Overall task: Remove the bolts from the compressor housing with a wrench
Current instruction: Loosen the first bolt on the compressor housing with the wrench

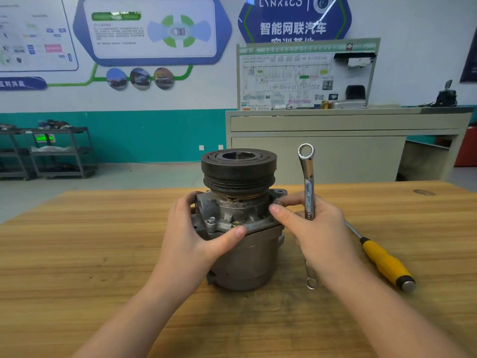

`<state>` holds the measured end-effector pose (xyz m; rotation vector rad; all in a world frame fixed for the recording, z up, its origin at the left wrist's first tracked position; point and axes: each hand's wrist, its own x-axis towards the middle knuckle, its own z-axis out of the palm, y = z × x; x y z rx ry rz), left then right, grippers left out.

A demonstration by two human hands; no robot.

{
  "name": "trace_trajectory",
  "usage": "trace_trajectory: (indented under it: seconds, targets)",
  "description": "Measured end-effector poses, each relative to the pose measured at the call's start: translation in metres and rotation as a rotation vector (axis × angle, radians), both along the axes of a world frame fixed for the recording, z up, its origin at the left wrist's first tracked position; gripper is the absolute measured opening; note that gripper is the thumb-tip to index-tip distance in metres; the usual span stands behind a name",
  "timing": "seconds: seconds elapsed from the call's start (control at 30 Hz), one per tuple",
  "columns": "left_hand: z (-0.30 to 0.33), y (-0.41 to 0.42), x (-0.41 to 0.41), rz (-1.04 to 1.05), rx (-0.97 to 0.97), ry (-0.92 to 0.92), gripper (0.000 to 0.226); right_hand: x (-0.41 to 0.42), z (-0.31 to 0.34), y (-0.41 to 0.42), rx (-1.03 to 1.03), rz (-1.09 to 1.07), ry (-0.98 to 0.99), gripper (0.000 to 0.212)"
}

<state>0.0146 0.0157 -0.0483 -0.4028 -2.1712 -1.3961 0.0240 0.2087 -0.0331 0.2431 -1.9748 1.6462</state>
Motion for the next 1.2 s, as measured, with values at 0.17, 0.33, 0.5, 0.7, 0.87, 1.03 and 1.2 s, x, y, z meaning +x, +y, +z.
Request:
trace_trajectory:
  seconds: [0.17, 0.33, 0.5, 0.7, 0.87, 1.03, 1.2]
  targets:
    - [-0.001, 0.003, 0.002, -0.004, -0.009, 0.008, 0.107, 0.0, 0.0, -0.001, 0.069, -0.003, 0.062, 0.017]
    - [0.001, -0.001, 0.002, -0.026, -0.028, -0.006, 0.103, -0.001, 0.005, 0.002, 0.076, 0.06, 0.072, 0.022]
    - [0.004, 0.002, 0.009, 0.093, -0.122, 0.03, 0.1, 0.001, 0.014, 0.008, -0.22, 0.147, 0.085, 0.019]
    - [0.019, 0.009, 0.026, 0.148, -0.415, 0.745, 0.046, 0.03, 0.014, -0.026, -0.036, 0.38, 0.116, 0.013]
    - [0.02, 0.006, 0.028, 0.059, -0.424, 0.843, 0.03, 0.034, 0.019, -0.025, -0.046, 0.39, 0.048, 0.025]
    - [0.031, -0.026, 0.017, 0.309, -0.054, 0.577, 0.016, 0.032, 0.021, -0.018, -0.27, 0.358, -0.038, 0.043]
    - [0.014, -0.112, -0.025, 0.801, -0.402, -0.467, 0.03, 0.032, 0.027, -0.016, -0.451, 0.34, 0.073, 0.023]
